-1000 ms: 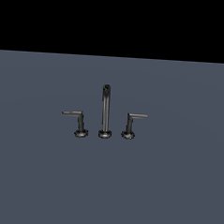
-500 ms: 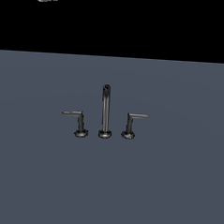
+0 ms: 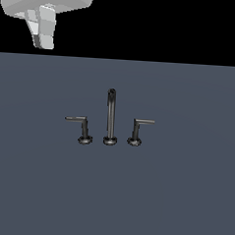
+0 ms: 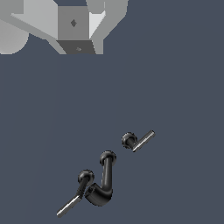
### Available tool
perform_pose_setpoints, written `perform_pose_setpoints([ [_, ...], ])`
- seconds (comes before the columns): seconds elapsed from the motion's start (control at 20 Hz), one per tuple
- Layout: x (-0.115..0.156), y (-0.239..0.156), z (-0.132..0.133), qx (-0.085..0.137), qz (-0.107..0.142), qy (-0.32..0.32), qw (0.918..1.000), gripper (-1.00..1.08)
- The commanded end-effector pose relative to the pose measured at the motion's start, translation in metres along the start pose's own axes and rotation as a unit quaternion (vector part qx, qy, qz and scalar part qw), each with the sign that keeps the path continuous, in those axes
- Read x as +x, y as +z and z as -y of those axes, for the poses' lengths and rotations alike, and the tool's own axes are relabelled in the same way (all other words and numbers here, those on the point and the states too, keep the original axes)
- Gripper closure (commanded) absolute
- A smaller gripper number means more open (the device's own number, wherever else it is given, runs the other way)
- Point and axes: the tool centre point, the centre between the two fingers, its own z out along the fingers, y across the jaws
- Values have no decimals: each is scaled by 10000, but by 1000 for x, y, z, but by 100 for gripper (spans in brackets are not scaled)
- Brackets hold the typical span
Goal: Turn on the faucet by rotating a designated handle.
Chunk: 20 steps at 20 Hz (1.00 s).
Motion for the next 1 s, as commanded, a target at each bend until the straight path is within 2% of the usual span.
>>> perform_pose_setpoints([
  [0.0, 3, 13, 11, 11, -9, 265, 9996, 108],
  [0.45, 21, 55, 47, 31, -41, 1130, 9936, 108],
  [0.95, 45, 96, 78, 44, -80, 1981, 9801, 108],
])
